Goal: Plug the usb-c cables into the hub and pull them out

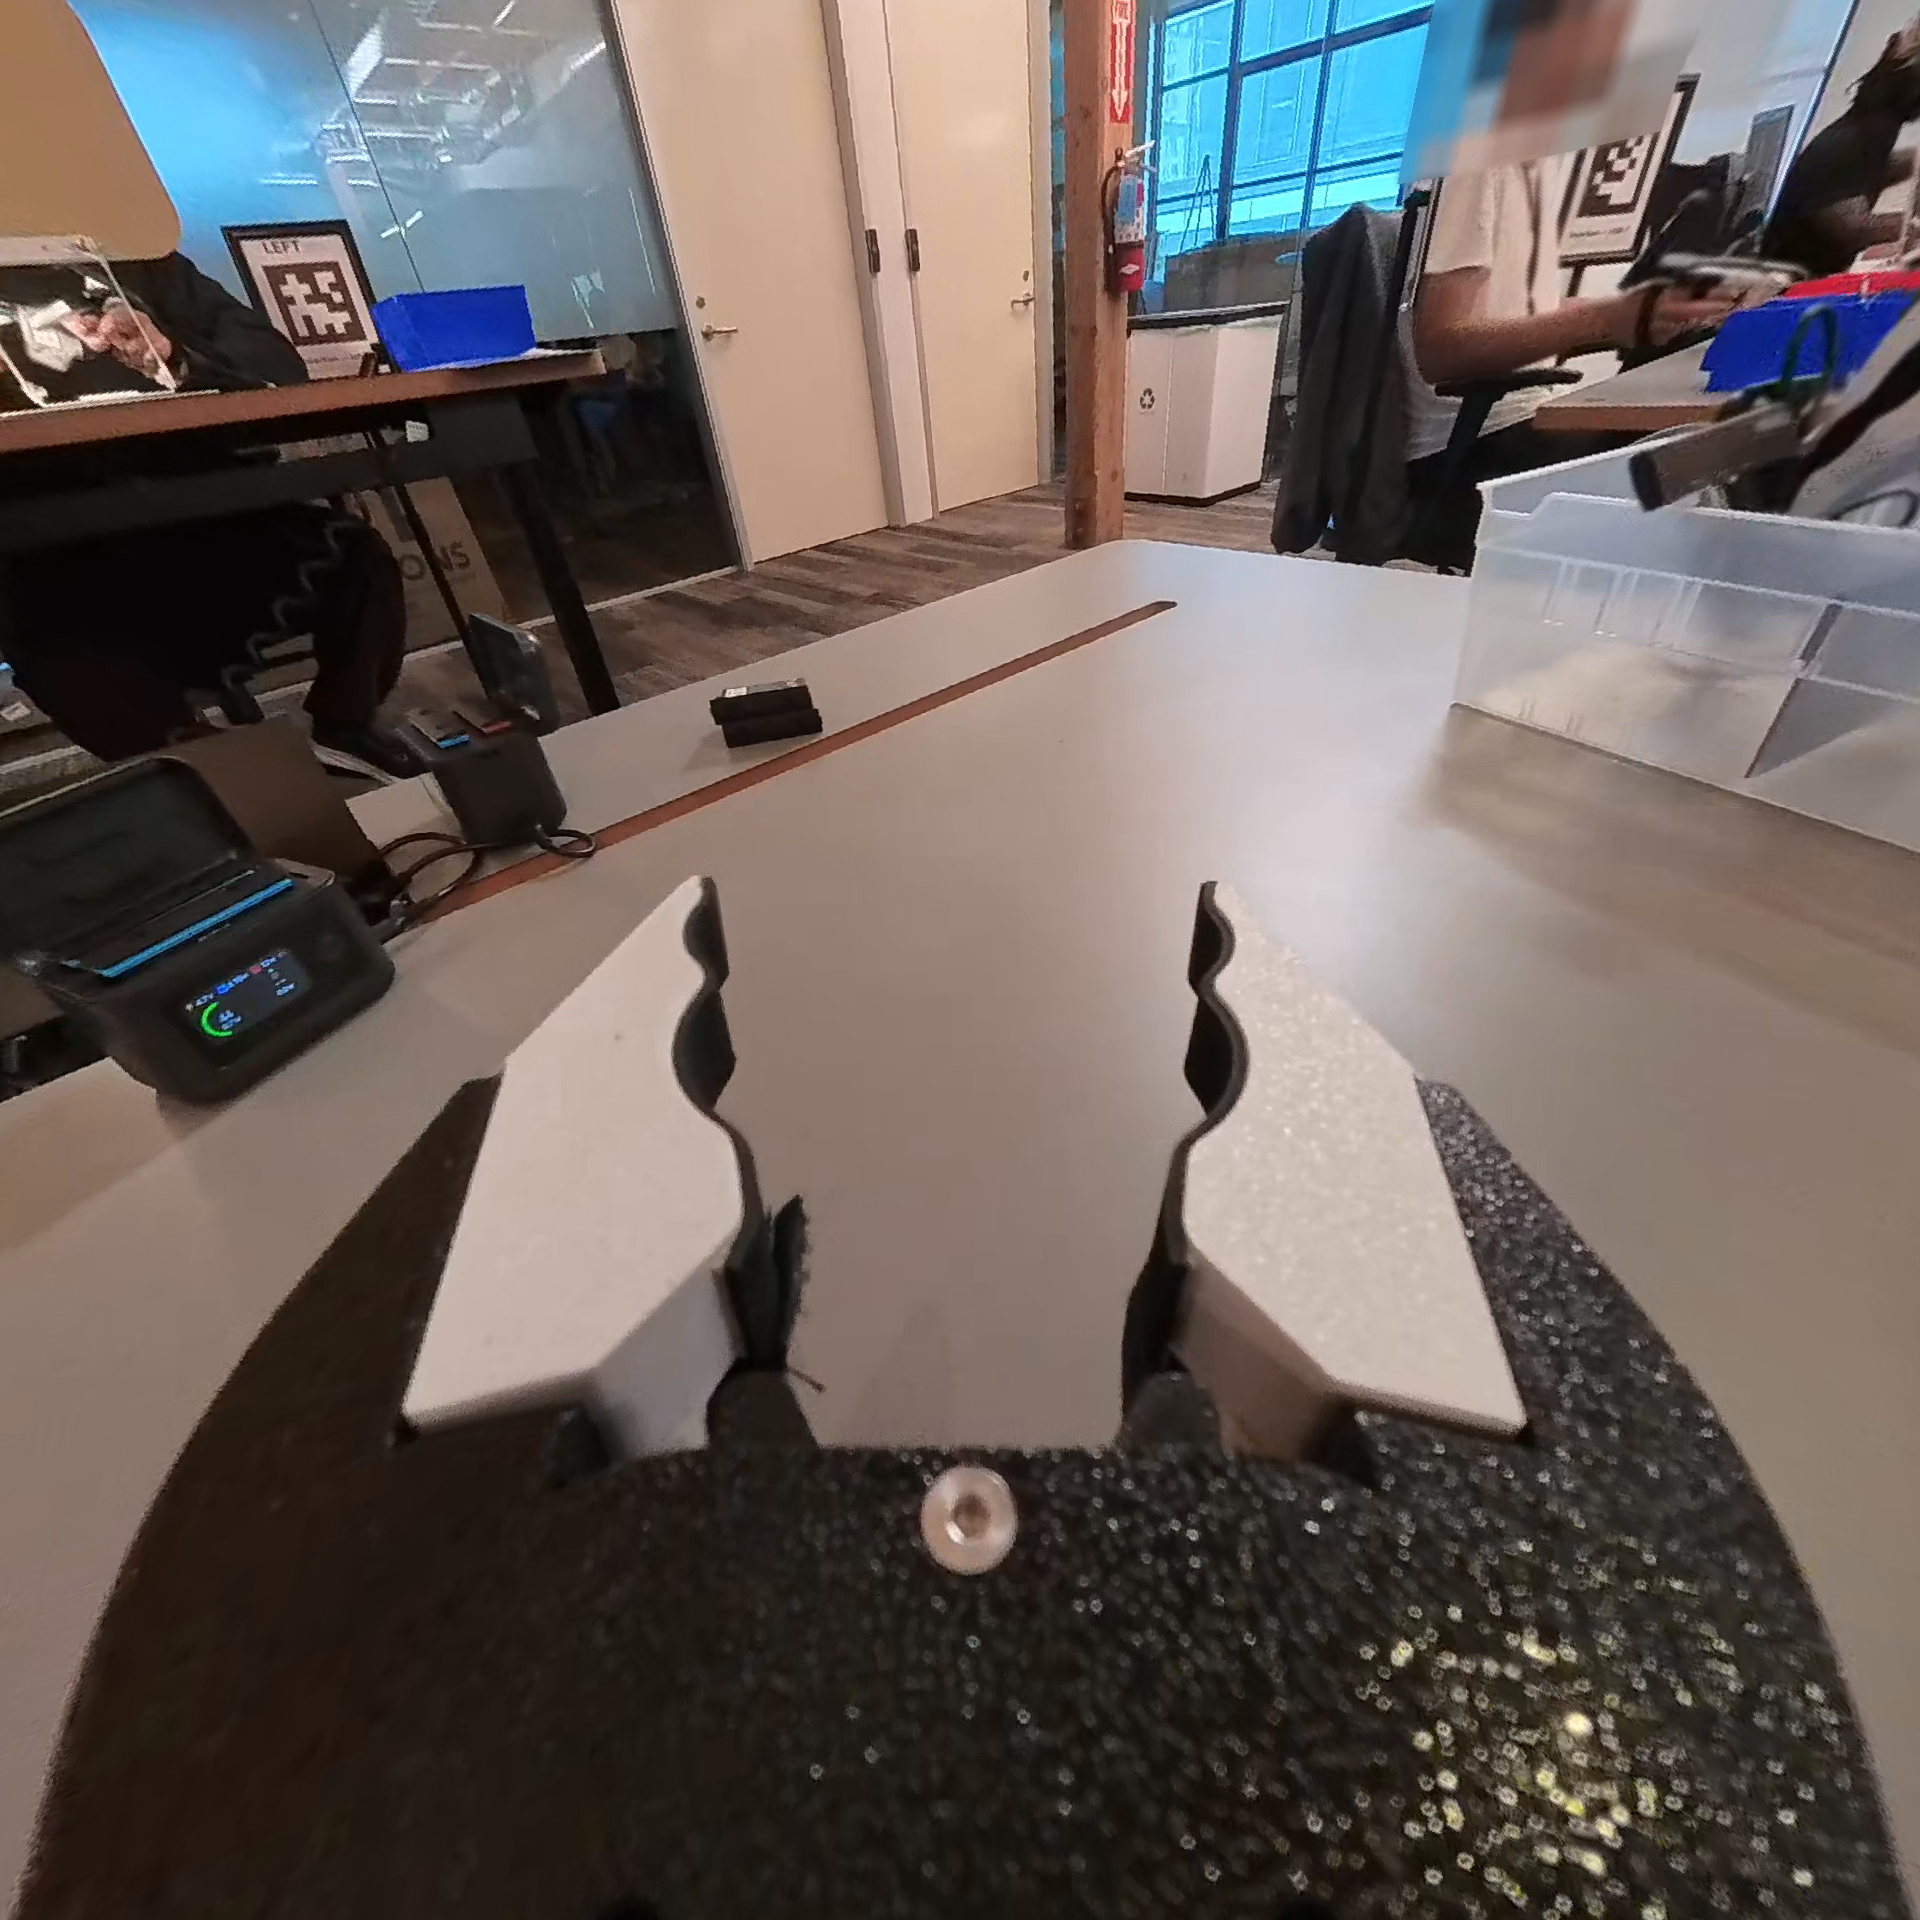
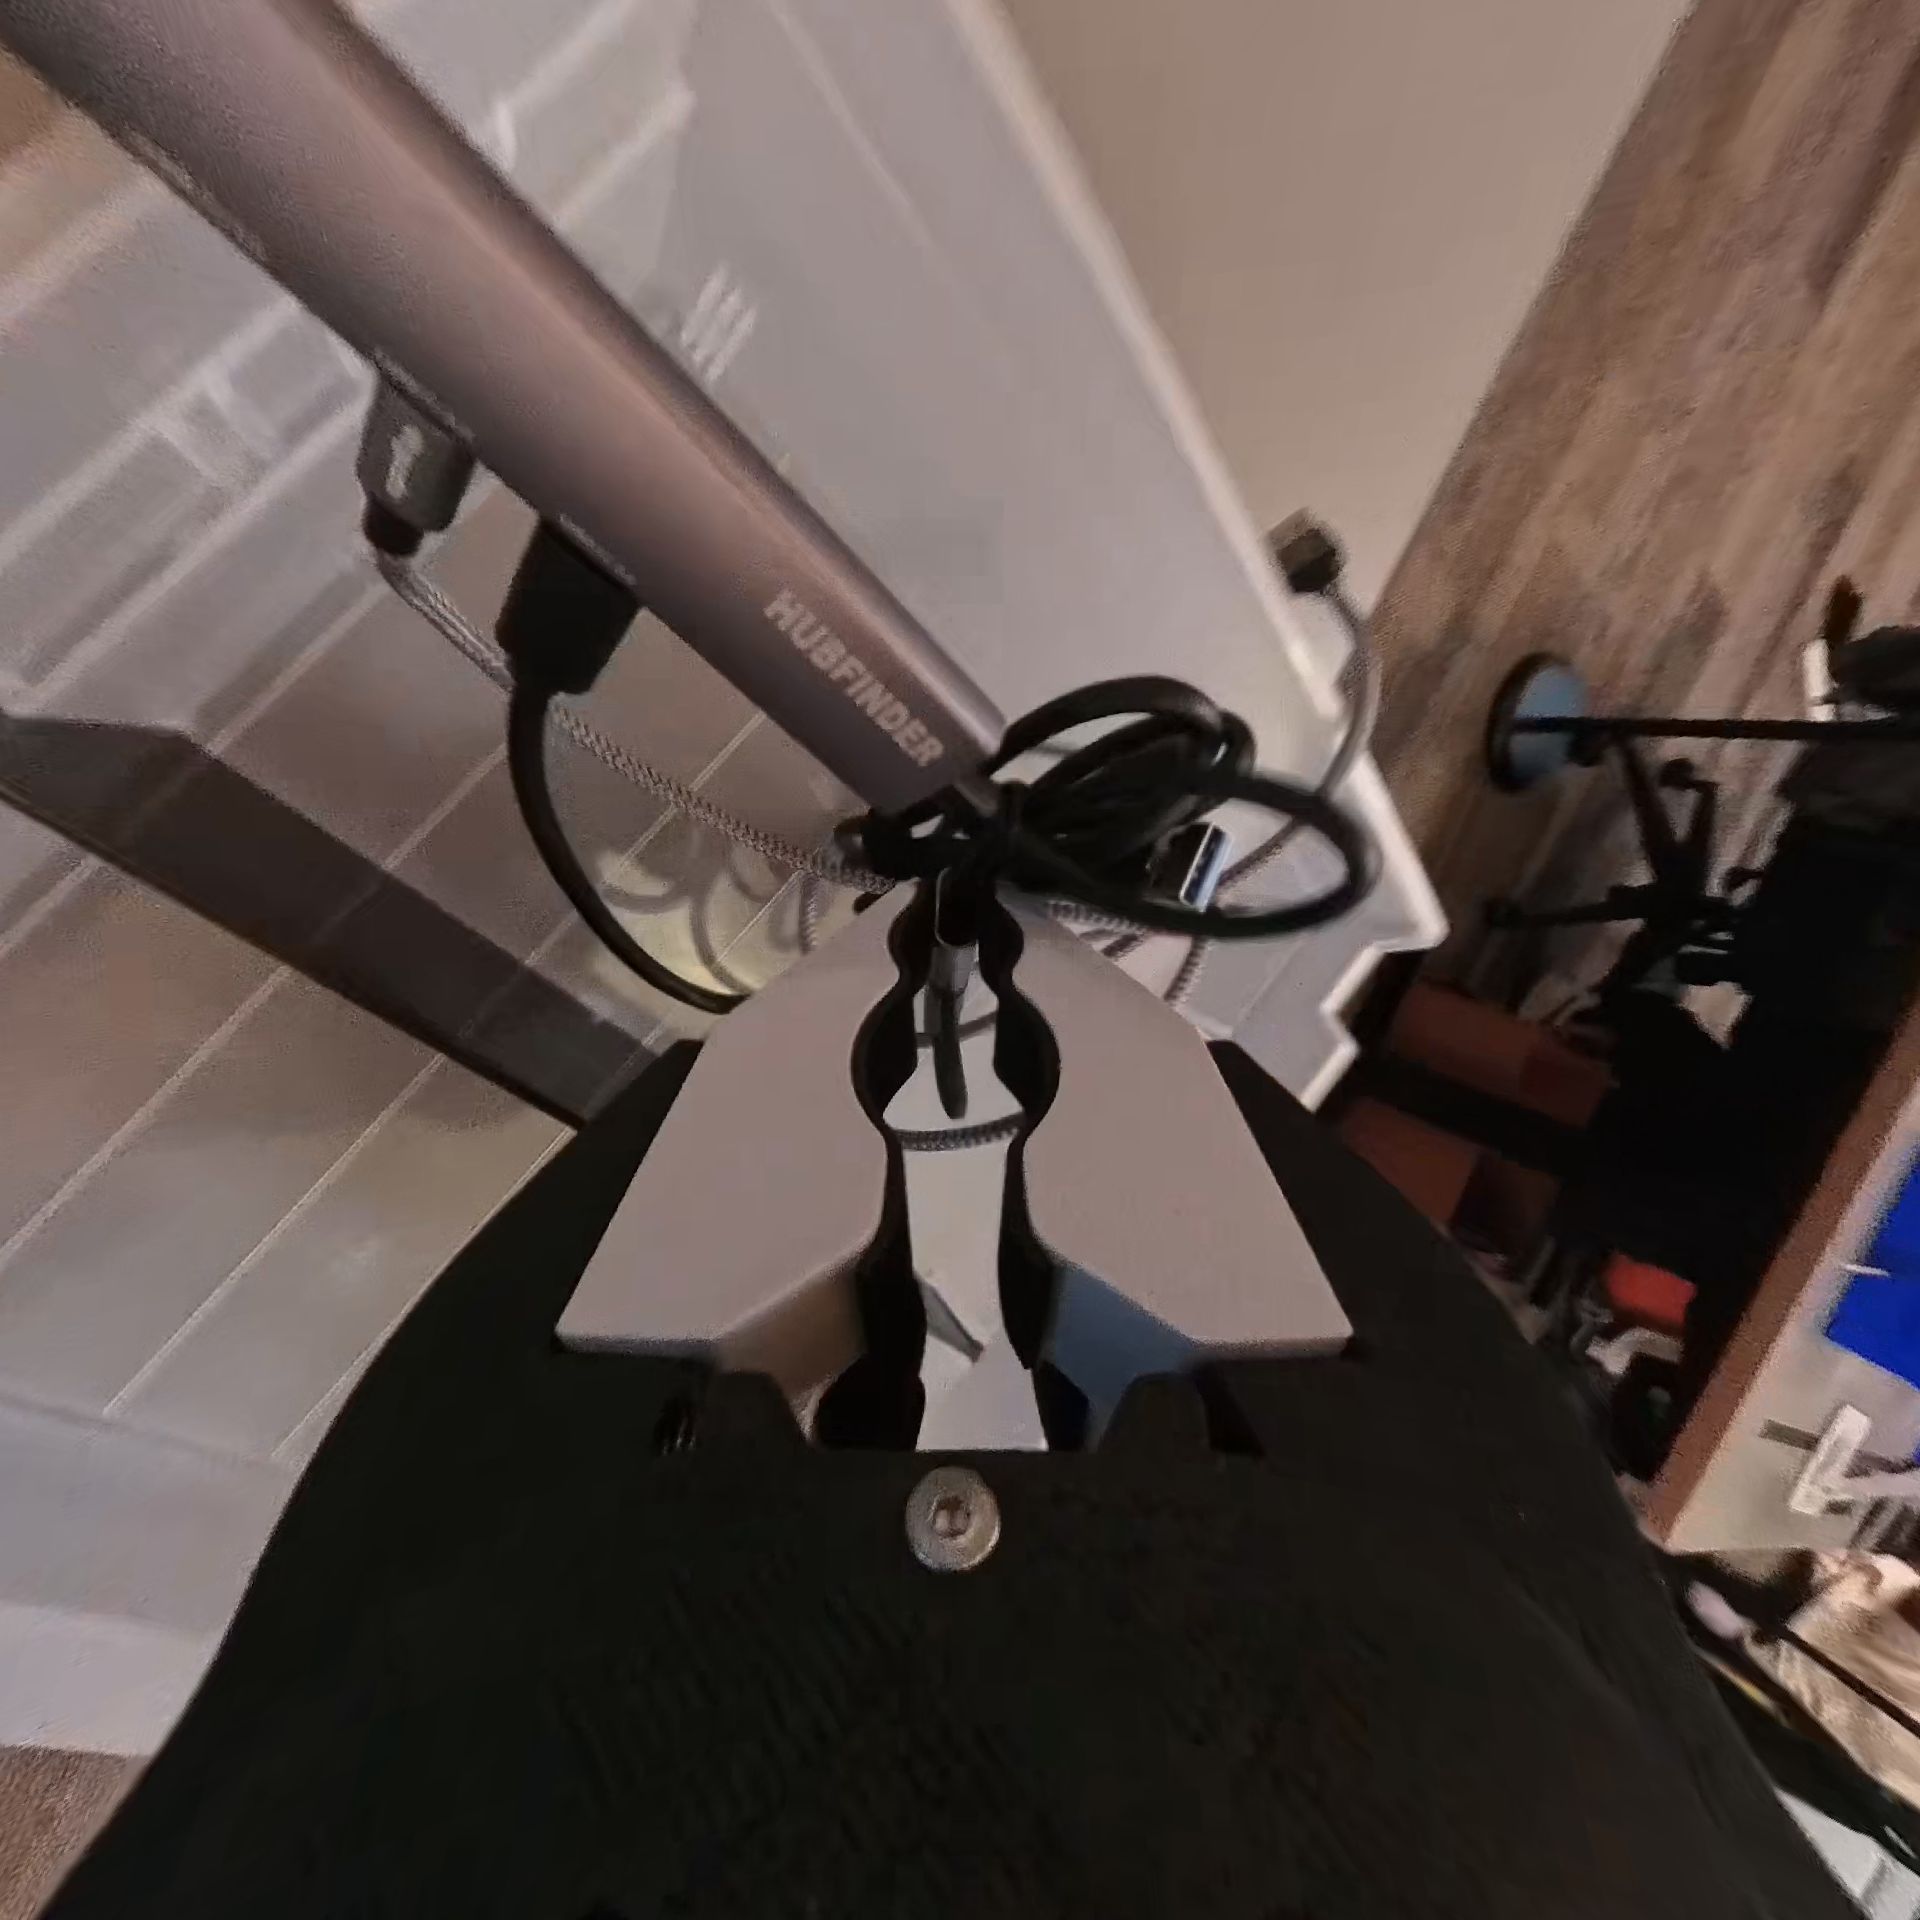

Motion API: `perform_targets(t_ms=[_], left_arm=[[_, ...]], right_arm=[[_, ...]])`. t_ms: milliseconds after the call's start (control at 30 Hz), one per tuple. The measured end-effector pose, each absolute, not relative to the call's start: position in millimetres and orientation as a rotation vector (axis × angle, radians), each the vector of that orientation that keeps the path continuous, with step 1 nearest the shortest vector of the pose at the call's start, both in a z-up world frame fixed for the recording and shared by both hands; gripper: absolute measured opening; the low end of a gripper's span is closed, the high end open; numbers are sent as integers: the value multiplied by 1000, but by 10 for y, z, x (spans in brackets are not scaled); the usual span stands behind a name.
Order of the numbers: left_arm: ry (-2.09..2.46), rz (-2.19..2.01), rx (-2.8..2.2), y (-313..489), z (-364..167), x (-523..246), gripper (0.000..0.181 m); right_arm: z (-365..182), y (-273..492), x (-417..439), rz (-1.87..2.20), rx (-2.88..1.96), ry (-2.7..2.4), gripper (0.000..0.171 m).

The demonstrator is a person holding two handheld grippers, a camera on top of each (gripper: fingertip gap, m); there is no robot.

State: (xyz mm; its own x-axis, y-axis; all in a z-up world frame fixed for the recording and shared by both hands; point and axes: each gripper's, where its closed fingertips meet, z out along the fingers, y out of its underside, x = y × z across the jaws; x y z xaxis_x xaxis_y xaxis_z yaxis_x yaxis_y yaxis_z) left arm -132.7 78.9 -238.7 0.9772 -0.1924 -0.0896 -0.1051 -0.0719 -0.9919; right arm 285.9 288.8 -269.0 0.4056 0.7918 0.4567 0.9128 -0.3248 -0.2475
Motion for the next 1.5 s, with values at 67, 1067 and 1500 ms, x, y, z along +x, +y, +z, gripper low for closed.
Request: perform_targets(t_ms=[67, 1067, 1500], left_arm=[[240, -71, -1646, 789, -2387, -1305, 87], [-18, 237, -1496, 650, -2118, -2112, 97], [-17, 186, -1411, 554, -2112, -2298, 10]], right_arm=[[-2796, 2849, 2898, -323, -2246, -1465, 7], [-1671, 1451, -1106, 258, -1135, -759, 30], [-2178, 1270, -1570, 543, -1057, -898, 3]])
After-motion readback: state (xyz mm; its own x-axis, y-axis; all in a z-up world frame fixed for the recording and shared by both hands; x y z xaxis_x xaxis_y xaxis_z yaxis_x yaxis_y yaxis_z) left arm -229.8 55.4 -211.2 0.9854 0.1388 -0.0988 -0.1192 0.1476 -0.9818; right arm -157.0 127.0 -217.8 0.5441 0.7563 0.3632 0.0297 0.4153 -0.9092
